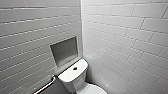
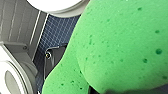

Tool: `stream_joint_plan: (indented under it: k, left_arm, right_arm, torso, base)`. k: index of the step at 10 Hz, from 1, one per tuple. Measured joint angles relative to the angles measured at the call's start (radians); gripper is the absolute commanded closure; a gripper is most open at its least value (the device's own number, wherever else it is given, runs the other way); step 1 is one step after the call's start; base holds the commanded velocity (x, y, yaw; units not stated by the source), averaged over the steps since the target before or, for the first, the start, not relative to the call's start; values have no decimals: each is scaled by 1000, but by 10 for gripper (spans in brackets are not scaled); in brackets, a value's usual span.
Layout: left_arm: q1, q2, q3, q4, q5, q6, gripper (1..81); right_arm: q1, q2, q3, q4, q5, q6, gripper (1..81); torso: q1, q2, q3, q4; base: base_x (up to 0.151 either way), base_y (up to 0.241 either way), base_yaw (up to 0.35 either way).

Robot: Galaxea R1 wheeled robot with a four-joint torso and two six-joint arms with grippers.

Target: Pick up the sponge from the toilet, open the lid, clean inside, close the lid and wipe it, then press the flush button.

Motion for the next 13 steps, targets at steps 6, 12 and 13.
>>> stream_joint_plan:
  k: [6, 12, 13]
  left_arm:
    - [6, 6, 0, 0, -6, 0, 10]
    - [7, 10, 0, -2, -8, 0, 10]
    - [6, 10, 0, -3, -9, 0, 10]
  right_arm:
    - [256, -47, 119, 47, -4, 0, 811]
    - [388, 190, -190, 43, -45, 0, 811]
    - [406, 245, -265, 41, -54, -1, 811]
  torso:
    - [116, -184, -106, 0]
    - [169, -270, -147, 0]
    - [169, -270, -182, 0]
  base:
    - [0, 0, 0]
    - [0, 0, 0]
    - [0, 0, 0]
